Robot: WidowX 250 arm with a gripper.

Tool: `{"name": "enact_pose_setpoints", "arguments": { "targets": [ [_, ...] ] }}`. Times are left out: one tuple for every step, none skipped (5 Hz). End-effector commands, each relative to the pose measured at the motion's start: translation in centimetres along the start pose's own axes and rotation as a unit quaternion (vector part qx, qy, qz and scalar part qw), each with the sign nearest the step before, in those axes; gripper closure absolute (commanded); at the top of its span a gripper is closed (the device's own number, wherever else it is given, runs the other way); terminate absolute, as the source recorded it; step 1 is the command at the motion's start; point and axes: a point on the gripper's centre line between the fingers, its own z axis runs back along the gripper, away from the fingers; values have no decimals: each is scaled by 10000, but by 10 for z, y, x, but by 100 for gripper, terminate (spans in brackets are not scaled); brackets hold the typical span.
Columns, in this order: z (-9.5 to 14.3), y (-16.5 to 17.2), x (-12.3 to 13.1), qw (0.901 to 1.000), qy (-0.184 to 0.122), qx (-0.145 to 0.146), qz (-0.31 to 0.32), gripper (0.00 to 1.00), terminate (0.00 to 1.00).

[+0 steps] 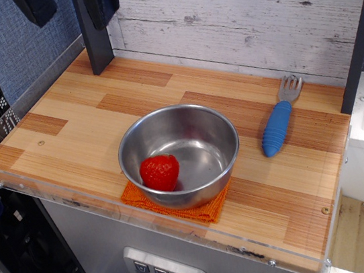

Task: Put the fork to the right of the pot.

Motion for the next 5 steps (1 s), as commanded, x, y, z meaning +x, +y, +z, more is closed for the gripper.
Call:
{"name": "enact_pose_setpoints", "arguments": {
  "targets": [
    [0,0,0,10000,0,0,0,0,0],
    [1,-26,10,9999,88,46,58,0,0],
    [-17,-64,33,9993,270,50,-268,0,0],
    [-37,-98,54,9982,162,78,-580,0,0],
    [-66,-119,72,9976,-8,112,-681,0,0]
  ]
}}
